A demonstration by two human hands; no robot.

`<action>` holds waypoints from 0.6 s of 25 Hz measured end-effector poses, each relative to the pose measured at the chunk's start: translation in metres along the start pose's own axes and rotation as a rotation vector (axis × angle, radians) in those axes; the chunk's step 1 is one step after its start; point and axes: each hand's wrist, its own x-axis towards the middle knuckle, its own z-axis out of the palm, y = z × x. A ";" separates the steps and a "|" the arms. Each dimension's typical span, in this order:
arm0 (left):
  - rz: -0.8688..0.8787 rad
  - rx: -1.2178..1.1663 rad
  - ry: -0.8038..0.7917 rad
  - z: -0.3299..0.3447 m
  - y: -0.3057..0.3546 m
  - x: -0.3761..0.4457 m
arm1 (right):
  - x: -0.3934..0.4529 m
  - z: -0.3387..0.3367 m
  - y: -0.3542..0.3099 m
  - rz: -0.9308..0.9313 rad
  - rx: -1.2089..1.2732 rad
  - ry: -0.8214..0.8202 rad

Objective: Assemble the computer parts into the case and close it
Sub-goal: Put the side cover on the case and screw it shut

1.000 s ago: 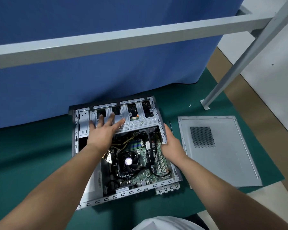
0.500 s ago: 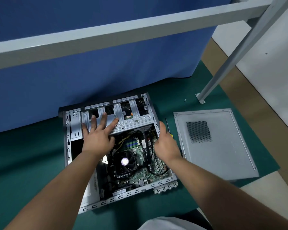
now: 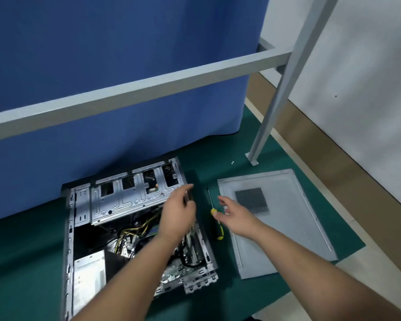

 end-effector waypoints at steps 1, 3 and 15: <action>-0.004 -0.051 -0.038 0.021 0.014 -0.005 | -0.004 -0.019 0.020 0.030 -0.001 0.052; -0.034 -0.109 -0.151 0.062 0.031 -0.012 | -0.010 -0.058 0.064 0.138 -0.006 0.144; -0.501 0.060 -0.426 0.217 0.008 -0.026 | -0.018 -0.146 0.247 0.754 -0.142 0.371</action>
